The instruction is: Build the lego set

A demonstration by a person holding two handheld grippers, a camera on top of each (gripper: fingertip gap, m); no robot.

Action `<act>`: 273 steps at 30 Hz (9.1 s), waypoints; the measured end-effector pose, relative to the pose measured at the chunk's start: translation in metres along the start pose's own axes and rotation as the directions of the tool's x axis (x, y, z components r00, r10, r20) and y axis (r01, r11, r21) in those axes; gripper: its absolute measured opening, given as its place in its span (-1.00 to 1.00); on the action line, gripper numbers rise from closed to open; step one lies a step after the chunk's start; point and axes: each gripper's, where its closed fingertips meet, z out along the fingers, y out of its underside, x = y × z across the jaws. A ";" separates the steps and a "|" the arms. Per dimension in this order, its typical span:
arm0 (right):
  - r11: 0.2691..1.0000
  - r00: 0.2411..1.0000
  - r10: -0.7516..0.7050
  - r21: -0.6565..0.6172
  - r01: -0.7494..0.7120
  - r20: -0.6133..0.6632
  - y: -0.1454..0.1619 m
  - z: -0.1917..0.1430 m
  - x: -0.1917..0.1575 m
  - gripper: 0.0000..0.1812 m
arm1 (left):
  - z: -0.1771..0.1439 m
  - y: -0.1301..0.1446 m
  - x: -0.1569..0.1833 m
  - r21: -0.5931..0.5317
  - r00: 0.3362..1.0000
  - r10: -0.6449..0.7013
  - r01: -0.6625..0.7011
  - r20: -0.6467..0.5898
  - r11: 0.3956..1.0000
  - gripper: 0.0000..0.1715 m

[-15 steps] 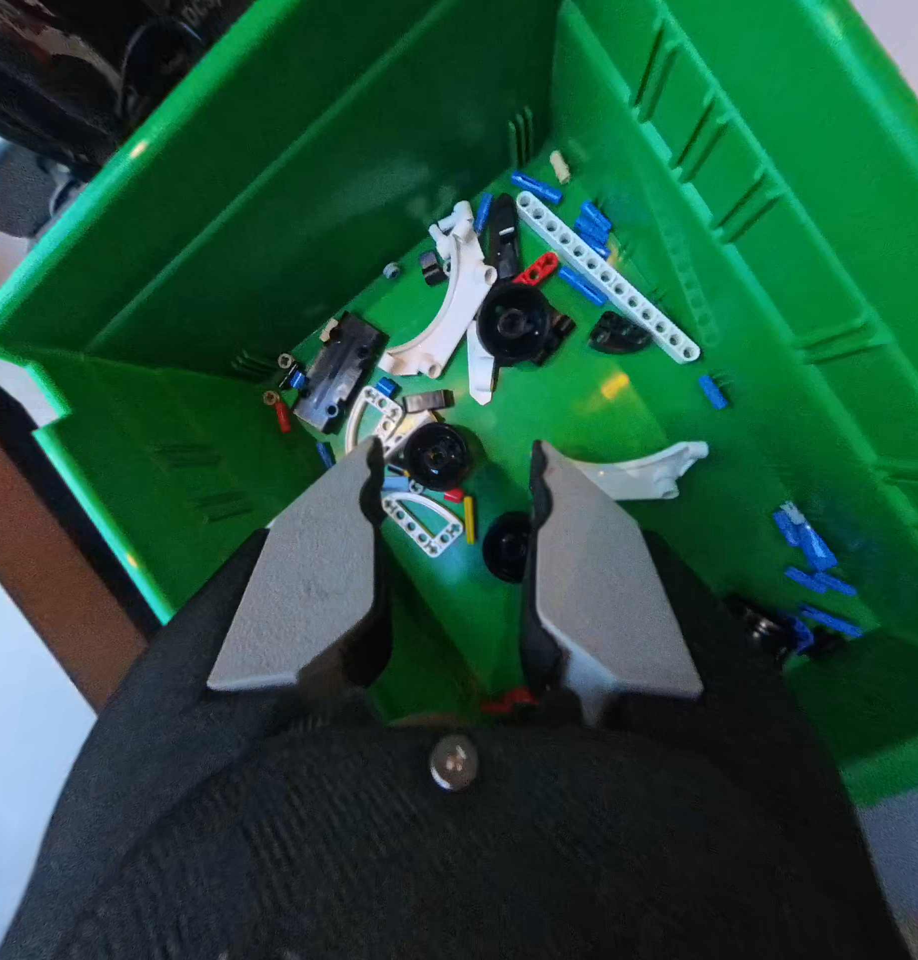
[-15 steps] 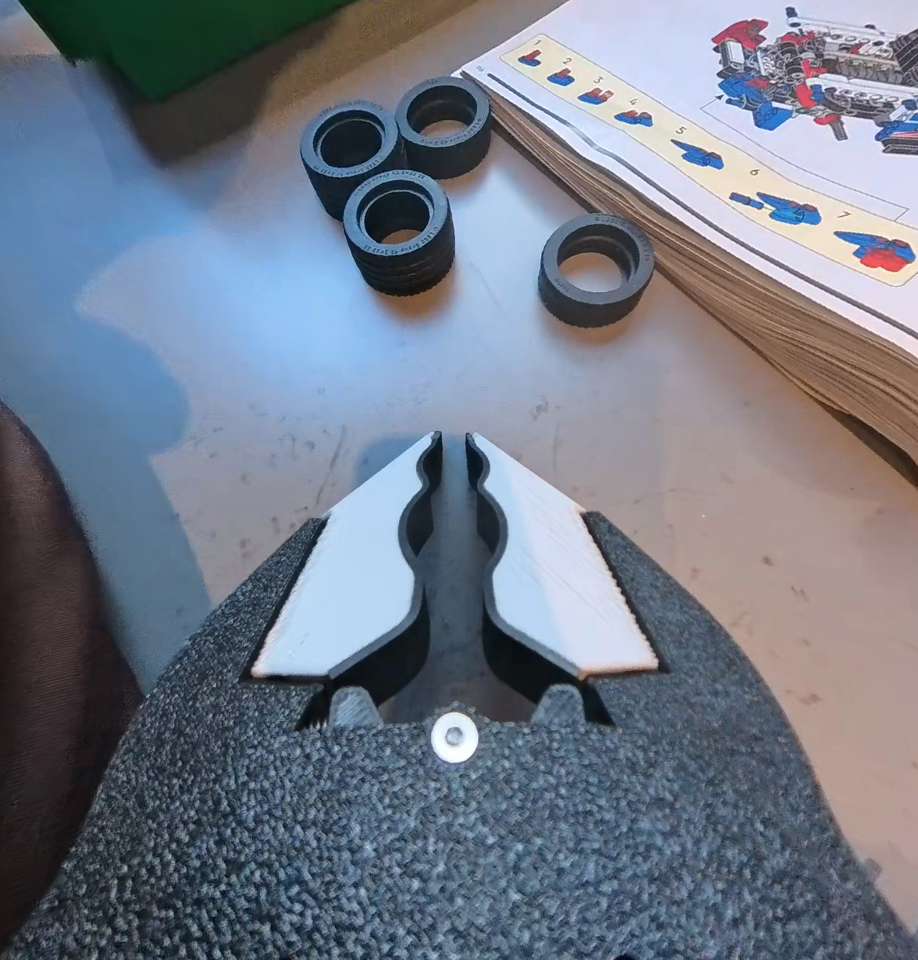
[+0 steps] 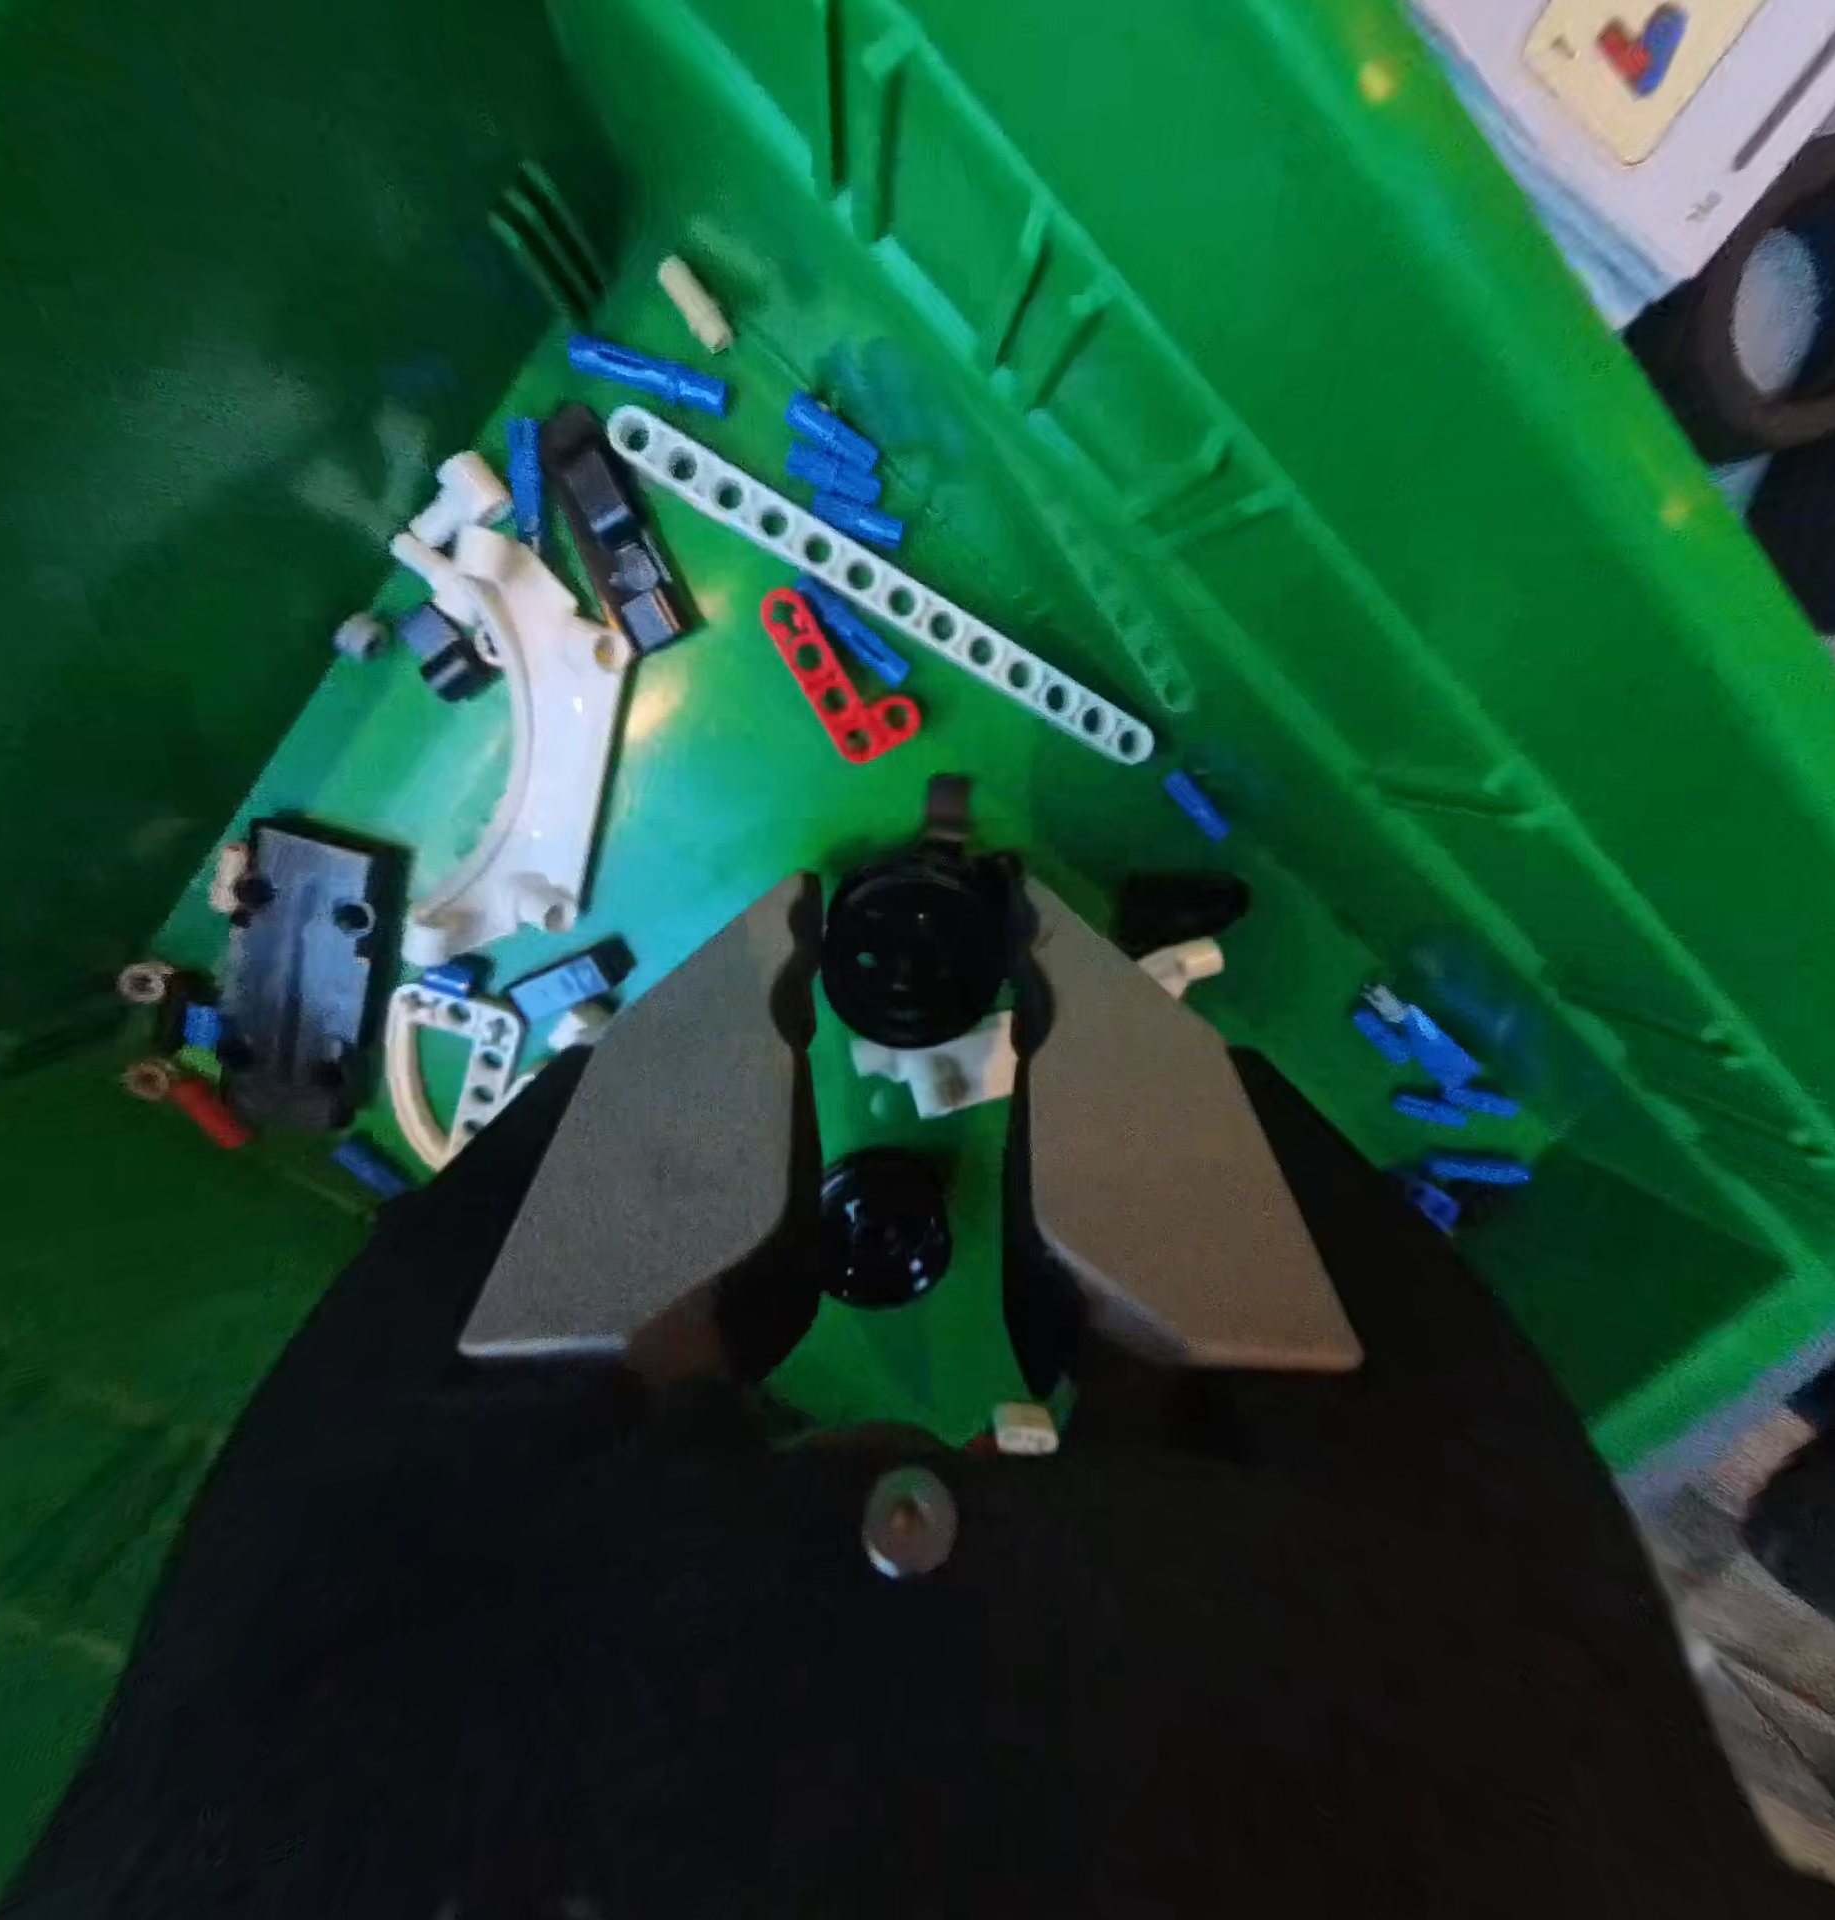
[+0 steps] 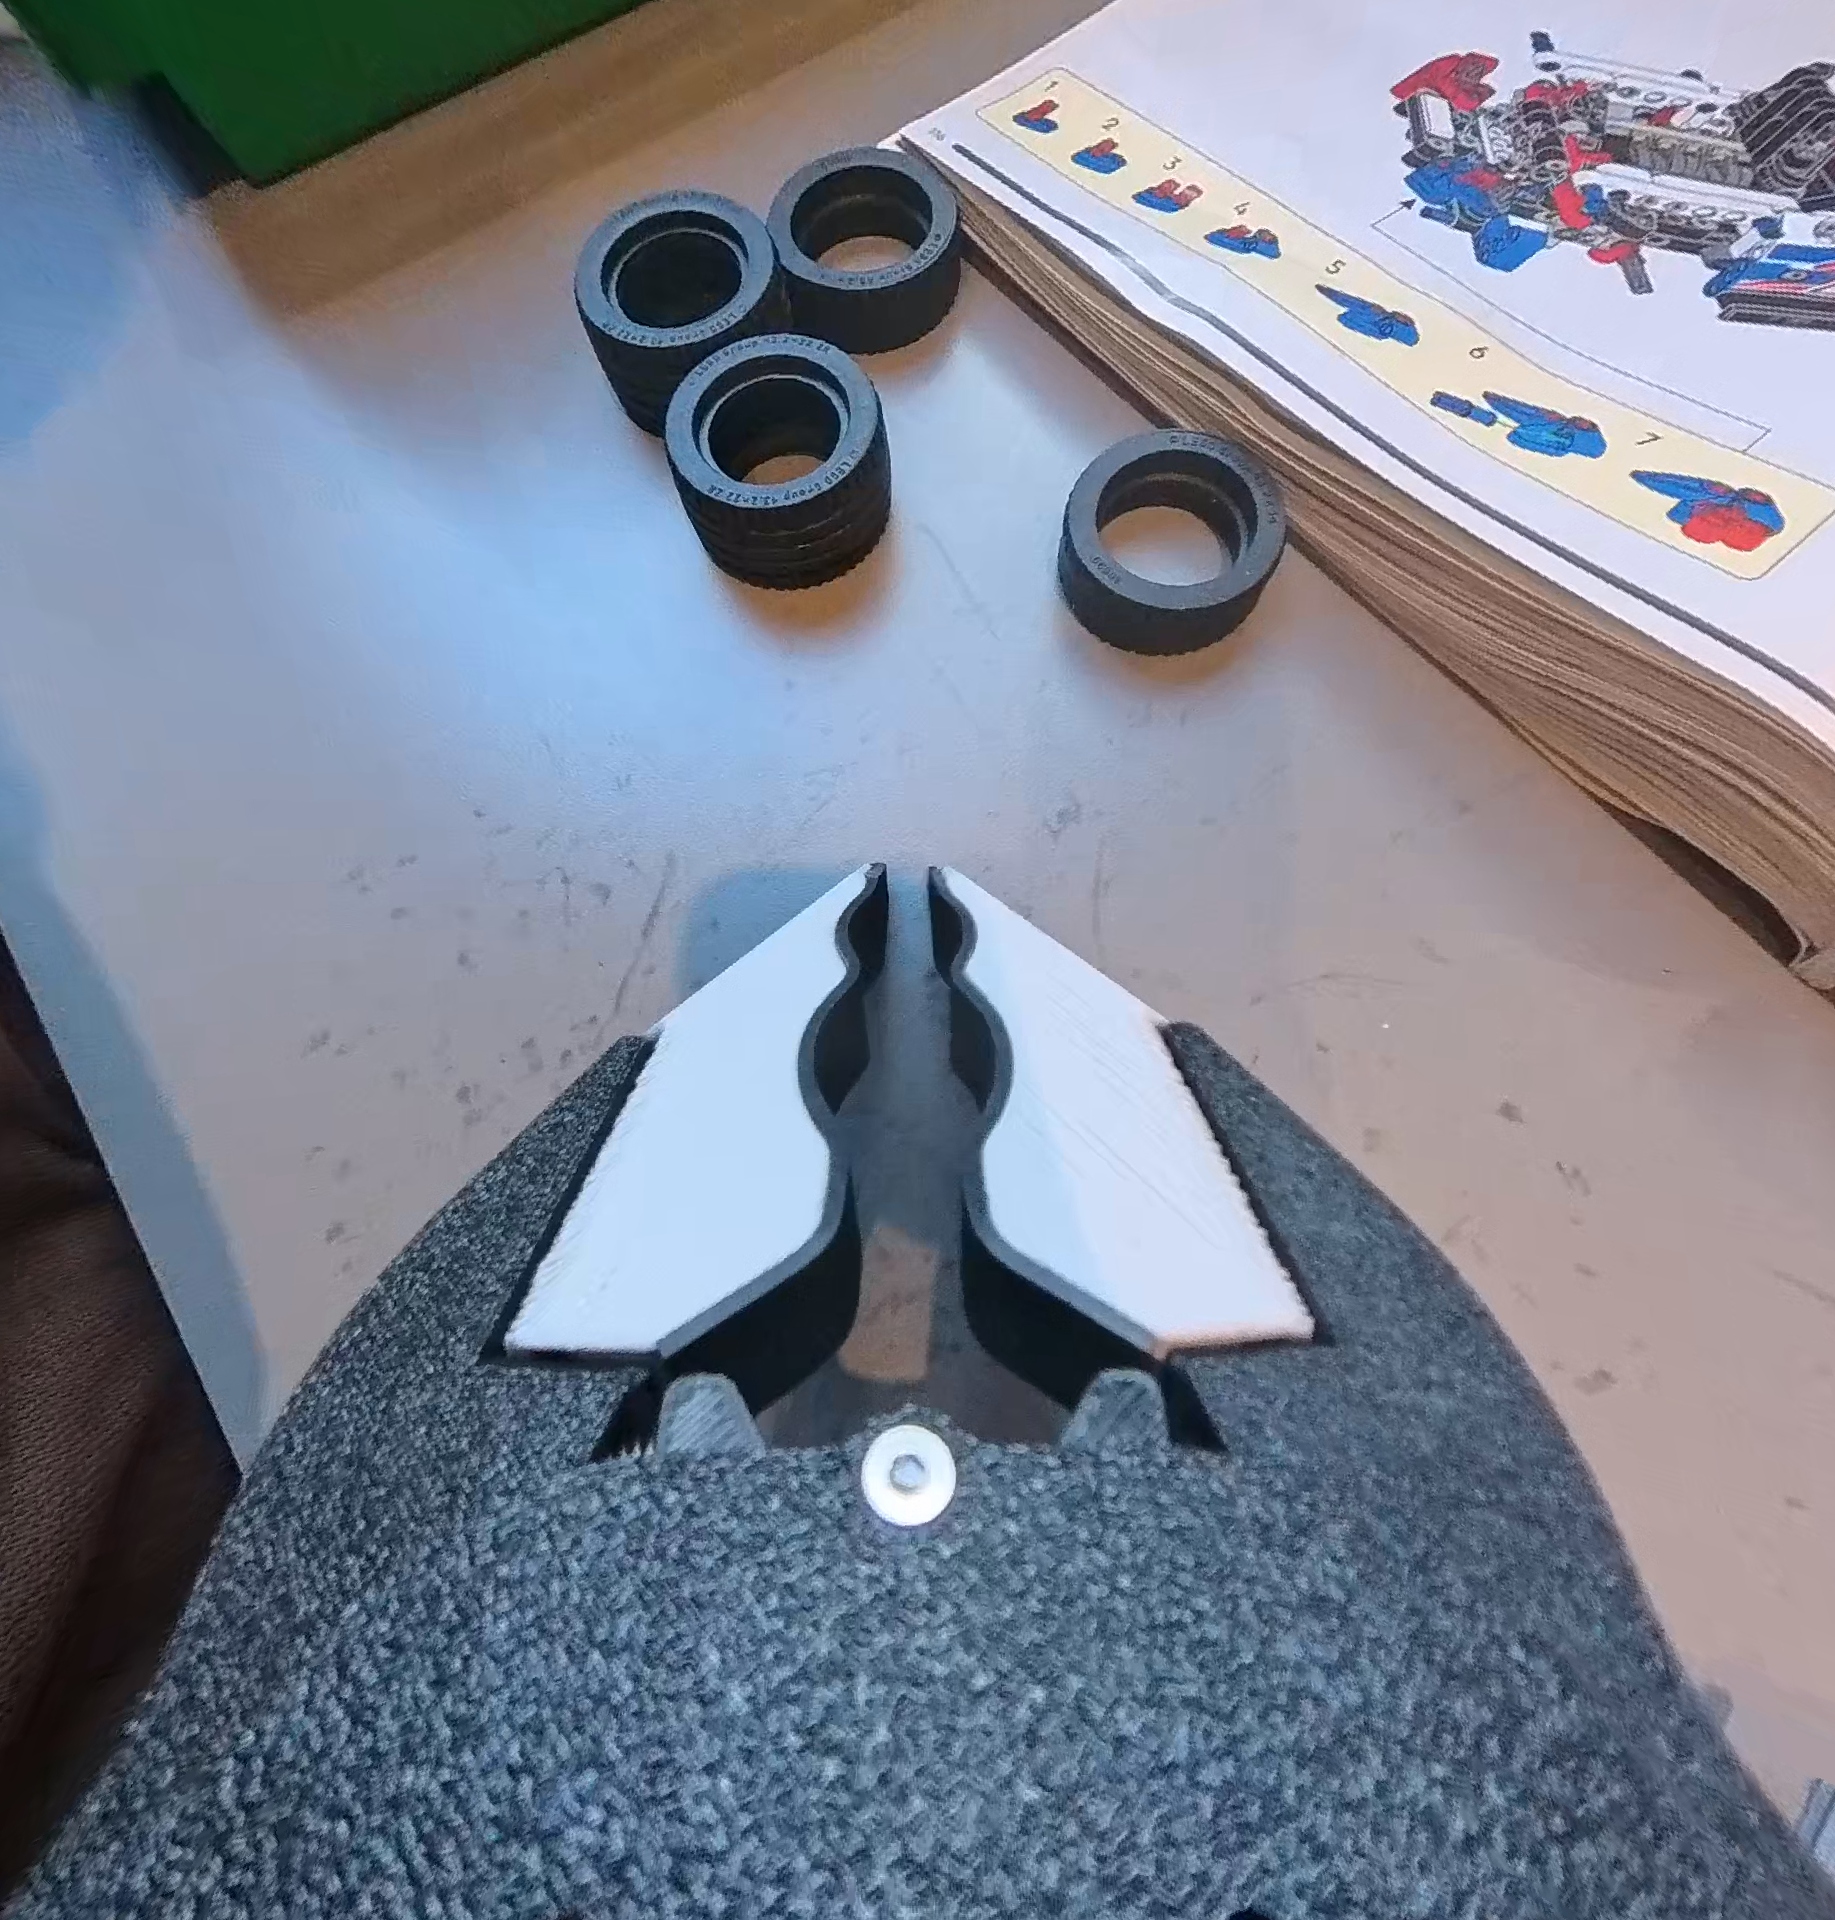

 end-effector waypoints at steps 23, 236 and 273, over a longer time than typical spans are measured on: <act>1.000 1.000 -0.010 -0.003 0.010 0.026 0.001 0.001 -0.004 -0.92 | -0.005 -0.039 -0.009 0.264 1.000 -0.014 0.011 0.012 0.965 -0.81; 0.908 0.918 0.037 0.370 -0.195 0.395 0.014 -0.107 -0.069 -0.73 | 0.011 -0.082 0.250 0.710 0.991 -0.096 -0.002 0.098 0.705 -0.58; 0.923 0.944 -0.010 0.365 -0.118 0.331 0.017 -0.103 -0.075 -0.72 | 0.037 -0.082 0.273 0.355 0.854 0.496 -0.517 0.155 0.779 -0.75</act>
